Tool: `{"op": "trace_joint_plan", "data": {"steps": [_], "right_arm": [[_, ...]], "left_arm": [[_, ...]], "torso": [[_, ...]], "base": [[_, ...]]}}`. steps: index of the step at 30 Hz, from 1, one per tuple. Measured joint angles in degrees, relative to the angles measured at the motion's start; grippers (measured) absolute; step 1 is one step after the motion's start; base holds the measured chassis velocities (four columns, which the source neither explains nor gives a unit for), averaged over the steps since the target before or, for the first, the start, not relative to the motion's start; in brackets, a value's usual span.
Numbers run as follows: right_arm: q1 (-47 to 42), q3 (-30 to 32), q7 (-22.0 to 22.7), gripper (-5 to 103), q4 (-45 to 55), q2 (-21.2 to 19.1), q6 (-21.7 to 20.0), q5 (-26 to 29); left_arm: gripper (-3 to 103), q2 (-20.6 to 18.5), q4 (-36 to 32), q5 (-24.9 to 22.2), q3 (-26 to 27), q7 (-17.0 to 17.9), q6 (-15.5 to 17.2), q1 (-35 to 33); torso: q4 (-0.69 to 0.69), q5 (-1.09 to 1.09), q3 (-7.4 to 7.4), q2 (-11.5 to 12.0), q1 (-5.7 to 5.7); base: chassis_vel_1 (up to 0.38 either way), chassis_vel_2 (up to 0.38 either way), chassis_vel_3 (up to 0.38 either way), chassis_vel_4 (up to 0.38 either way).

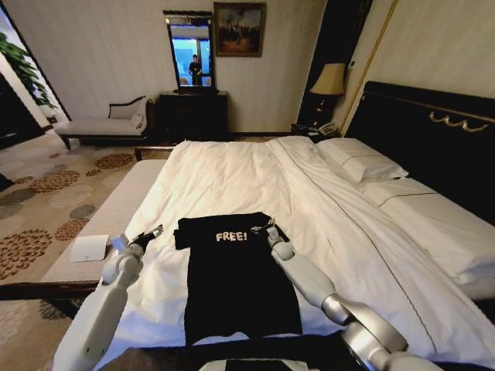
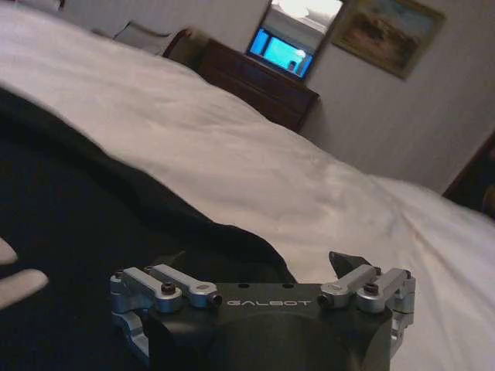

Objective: Fold the clothes on the bed.

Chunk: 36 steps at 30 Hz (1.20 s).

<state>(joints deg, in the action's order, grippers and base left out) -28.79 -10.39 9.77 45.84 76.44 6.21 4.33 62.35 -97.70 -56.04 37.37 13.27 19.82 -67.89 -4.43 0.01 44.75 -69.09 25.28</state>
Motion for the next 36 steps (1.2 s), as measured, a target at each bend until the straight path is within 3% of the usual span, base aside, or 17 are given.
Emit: {"op": "trace_joint_plan", "data": {"steps": [3, 13, 17, 20, 23, 24, 28, 30, 33, 36], "right_arm": [[2.47, -1.92, 0.82, 100, -4.84, 1.51, 0.52, -5.41], [8.46, -3.43, 0.00, 100, -15.34, 5.14, 1.94, -9.87], [12.52, -2.28, -0.23, 100, -21.41, 8.33, 2.68, -11.17], [16.90, -0.06, -0.46, 100, -29.14, 12.97, 3.54, -13.69], [18.61, 1.25, -0.45, 100, -31.37, 14.92, 3.63, -13.32], [19.70, 2.50, 0.00, 100, -31.56, 15.80, 3.66, -10.42], [21.19, 7.50, 1.68, 100, -30.26, 16.02, 4.21, -8.06], [22.60, 13.54, 3.81, 100, -28.21, 15.76, 5.30, -6.55], [22.69, 14.70, 4.41, 100, -26.48, 14.50, 5.66, -4.77], [19.74, 14.08, 4.91, 100, -18.55, 8.89, 5.79, -1.37]], "left_arm": [[100, 1.13, -4.55, -1.58, 3.03, 0.27, 0.17, -3.74], [100, 2.38, -8.45, -3.24, 7.13, 0.08, 0.27, -9.24], [100, 2.45, -9.41, -3.89, 8.29, -0.11, 0.25, -10.82], [100, 2.33, -10.10, -4.62, 9.03, -0.18, 0.25, -11.60], [100, 2.29, -10.35, -4.74, 9.21, -0.18, 0.25, -11.81], [100, 2.31, -10.55, -4.78, 9.26, -0.18, 0.25, -12.08], [100, 2.43, -10.77, -4.74, 9.29, -0.15, 0.25, -12.52], [100, 2.57, -11.20, -4.43, 8.86, -0.15, 0.24, -12.95], [100, 2.61, -11.55, -4.13, 8.44, -0.15, 0.24, -13.12], [100, 2.66, -12.88, -2.80, 6.33, -0.09, 0.36, -13.23]], "torso": [[0.04, -0.01, 0.01, 0.00, 0.01], [0.01, -0.02, 0.01, 0.00, 0.00], [0.01, -0.03, 0.02, 0.01, 0.01], [0.02, -0.02, 0.02, 0.01, 0.01], [0.03, -0.03, 0.02, 0.01, 0.01], [0.04, -0.01, 0.02, 0.01, 0.01], [0.03, -0.02, 0.02, 0.01, 0.01], [0.03, -0.02, 0.01, 0.01, 0.01], [0.05, -0.01, 0.01, 0.01, 0.01], [-0.01, -0.01, 0.01, 0.01, 0.01]], "base": [[0.000, 0.000, 0.000, 0.000], [0.000, 0.000, 0.000, 0.000], [0.000, 0.000, 0.000, 0.000], [0.000, 0.000, 0.000, 0.000], [0.000, 0.000, 0.000, 0.000], [0.000, 0.000, 0.000, 0.000], [0.000, 0.000, 0.000, 0.000], [0.000, 0.000, 0.000, 0.000], [0.000, 0.000, 0.000, 0.000], [0.000, 0.000, 0.000, 0.000]]}}
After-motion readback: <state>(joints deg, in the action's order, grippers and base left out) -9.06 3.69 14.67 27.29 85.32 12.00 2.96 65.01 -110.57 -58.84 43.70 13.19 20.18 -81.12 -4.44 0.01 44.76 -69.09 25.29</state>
